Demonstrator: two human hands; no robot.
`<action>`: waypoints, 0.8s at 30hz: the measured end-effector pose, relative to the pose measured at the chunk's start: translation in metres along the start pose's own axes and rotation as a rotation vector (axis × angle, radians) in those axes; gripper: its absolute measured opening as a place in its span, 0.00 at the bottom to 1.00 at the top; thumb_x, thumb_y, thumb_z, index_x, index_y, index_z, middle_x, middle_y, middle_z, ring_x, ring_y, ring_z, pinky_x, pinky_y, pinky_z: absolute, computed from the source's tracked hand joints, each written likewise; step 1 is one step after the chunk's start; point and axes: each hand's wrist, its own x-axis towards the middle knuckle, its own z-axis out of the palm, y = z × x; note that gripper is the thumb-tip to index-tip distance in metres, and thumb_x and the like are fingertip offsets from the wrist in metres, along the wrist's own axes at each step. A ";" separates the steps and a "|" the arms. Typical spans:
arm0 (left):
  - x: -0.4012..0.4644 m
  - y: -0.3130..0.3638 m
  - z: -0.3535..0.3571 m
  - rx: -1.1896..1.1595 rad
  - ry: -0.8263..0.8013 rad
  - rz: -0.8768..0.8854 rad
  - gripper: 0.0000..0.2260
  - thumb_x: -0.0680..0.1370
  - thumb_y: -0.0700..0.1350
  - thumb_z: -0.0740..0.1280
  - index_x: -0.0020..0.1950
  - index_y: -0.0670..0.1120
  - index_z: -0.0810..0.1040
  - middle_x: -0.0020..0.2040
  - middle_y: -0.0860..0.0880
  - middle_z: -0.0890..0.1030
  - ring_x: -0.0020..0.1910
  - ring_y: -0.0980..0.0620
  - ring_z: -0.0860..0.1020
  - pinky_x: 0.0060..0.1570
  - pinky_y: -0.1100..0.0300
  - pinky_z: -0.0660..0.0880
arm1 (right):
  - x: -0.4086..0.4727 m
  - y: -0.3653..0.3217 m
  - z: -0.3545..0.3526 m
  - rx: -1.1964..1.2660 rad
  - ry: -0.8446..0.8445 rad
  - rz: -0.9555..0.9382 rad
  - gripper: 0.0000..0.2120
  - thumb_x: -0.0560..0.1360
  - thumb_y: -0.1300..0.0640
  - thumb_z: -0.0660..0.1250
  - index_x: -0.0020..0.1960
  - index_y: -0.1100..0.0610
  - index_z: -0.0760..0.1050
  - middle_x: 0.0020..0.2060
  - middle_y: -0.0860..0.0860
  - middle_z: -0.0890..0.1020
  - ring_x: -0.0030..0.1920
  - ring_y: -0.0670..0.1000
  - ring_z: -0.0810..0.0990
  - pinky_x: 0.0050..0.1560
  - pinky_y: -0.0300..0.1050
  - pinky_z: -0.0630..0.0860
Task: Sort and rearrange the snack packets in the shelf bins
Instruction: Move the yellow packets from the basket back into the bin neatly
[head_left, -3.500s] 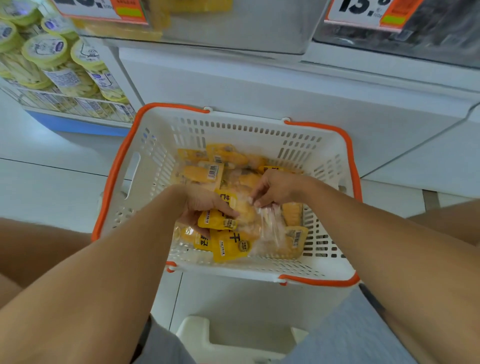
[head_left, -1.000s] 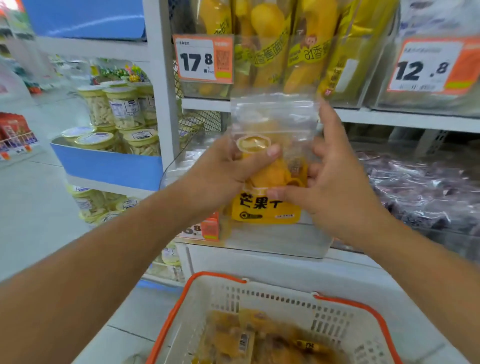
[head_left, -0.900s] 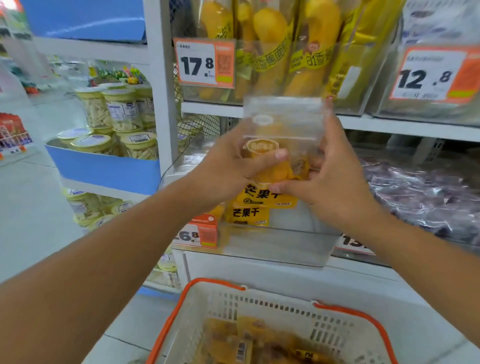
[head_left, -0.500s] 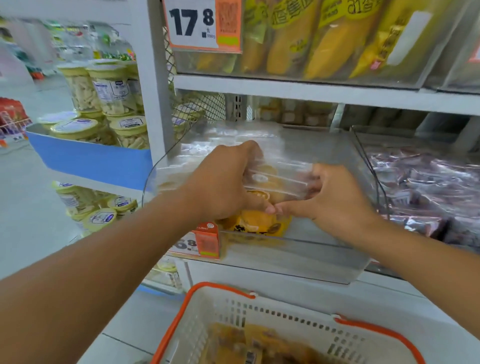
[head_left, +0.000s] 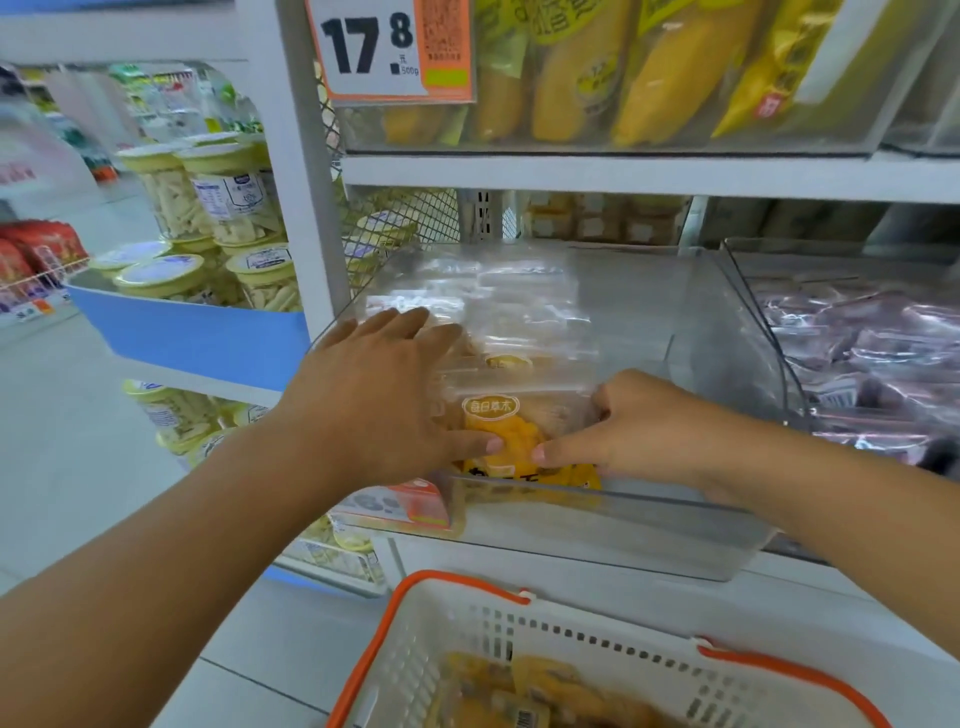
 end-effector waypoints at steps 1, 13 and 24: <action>0.001 0.001 0.001 -0.006 -0.003 -0.009 0.47 0.67 0.77 0.60 0.80 0.58 0.50 0.81 0.53 0.55 0.79 0.50 0.54 0.77 0.50 0.52 | 0.002 0.000 0.002 0.058 -0.032 0.018 0.15 0.67 0.46 0.80 0.43 0.56 0.82 0.43 0.52 0.85 0.49 0.51 0.84 0.51 0.46 0.82; 0.007 0.000 -0.008 -0.224 0.127 -0.018 0.35 0.61 0.65 0.79 0.63 0.56 0.73 0.66 0.56 0.73 0.63 0.50 0.73 0.53 0.55 0.72 | 0.006 0.008 -0.002 0.260 -0.111 0.076 0.23 0.64 0.60 0.83 0.56 0.60 0.81 0.51 0.54 0.85 0.52 0.50 0.85 0.57 0.47 0.82; 0.017 -0.017 -0.001 -0.332 0.054 0.060 0.11 0.75 0.56 0.67 0.55 0.56 0.80 0.73 0.56 0.66 0.71 0.51 0.65 0.64 0.55 0.65 | 0.009 0.004 0.009 0.215 -0.121 0.014 0.13 0.69 0.59 0.80 0.52 0.56 0.82 0.44 0.50 0.86 0.48 0.48 0.84 0.52 0.45 0.82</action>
